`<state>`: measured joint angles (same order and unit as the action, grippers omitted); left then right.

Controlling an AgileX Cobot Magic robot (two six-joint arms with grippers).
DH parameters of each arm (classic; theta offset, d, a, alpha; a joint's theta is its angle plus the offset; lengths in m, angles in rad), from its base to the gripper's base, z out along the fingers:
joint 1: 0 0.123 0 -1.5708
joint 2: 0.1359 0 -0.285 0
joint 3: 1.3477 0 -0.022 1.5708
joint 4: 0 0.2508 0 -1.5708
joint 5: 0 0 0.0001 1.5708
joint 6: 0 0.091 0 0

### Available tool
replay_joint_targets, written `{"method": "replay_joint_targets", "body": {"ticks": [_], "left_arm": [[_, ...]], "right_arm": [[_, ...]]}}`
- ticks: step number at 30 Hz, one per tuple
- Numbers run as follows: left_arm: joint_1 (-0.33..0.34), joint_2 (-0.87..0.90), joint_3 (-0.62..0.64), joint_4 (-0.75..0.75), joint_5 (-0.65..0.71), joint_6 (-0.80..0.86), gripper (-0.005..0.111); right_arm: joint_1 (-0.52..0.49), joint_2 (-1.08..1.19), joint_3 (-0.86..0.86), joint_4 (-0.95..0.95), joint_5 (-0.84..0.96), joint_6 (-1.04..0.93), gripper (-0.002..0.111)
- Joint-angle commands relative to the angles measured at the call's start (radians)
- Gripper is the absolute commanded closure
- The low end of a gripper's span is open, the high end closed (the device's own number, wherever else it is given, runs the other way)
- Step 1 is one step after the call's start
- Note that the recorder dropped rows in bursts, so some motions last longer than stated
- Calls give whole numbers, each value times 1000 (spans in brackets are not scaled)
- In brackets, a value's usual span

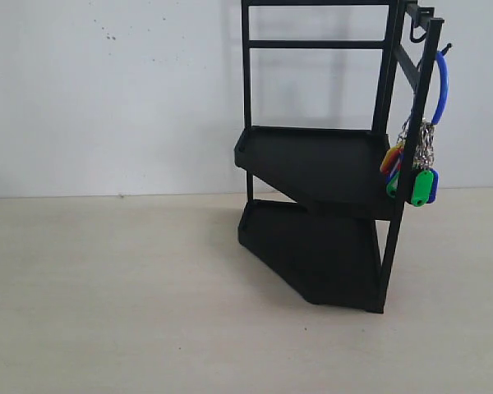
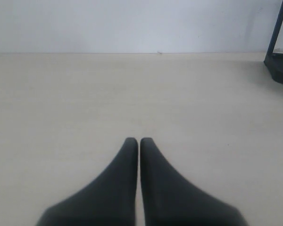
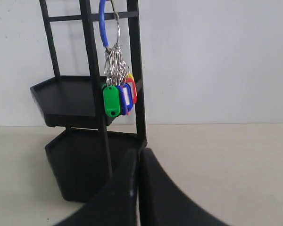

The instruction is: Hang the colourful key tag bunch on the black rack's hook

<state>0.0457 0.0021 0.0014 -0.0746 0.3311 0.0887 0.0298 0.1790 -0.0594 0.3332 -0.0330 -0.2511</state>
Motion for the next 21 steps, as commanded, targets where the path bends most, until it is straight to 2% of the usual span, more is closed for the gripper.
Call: {"method": "replay_joint_targets", "body": {"ticks": [1,5,10,21], "left_arm": [[4,-2,-1,-9,-15,-10,102],[4,-2,-1,-9,-15,-10,102],[4,-2,-1,-9,-15,-10,102],[4,-2,-1,-9,-15,-10,102]], "right_arm": [[3,-88,59,1,-25,14,108],[3,-179,59,1,25,9,108],[3,-179,59,1,27,7,108],[3,-179,59,-3,184,5,108]]}}
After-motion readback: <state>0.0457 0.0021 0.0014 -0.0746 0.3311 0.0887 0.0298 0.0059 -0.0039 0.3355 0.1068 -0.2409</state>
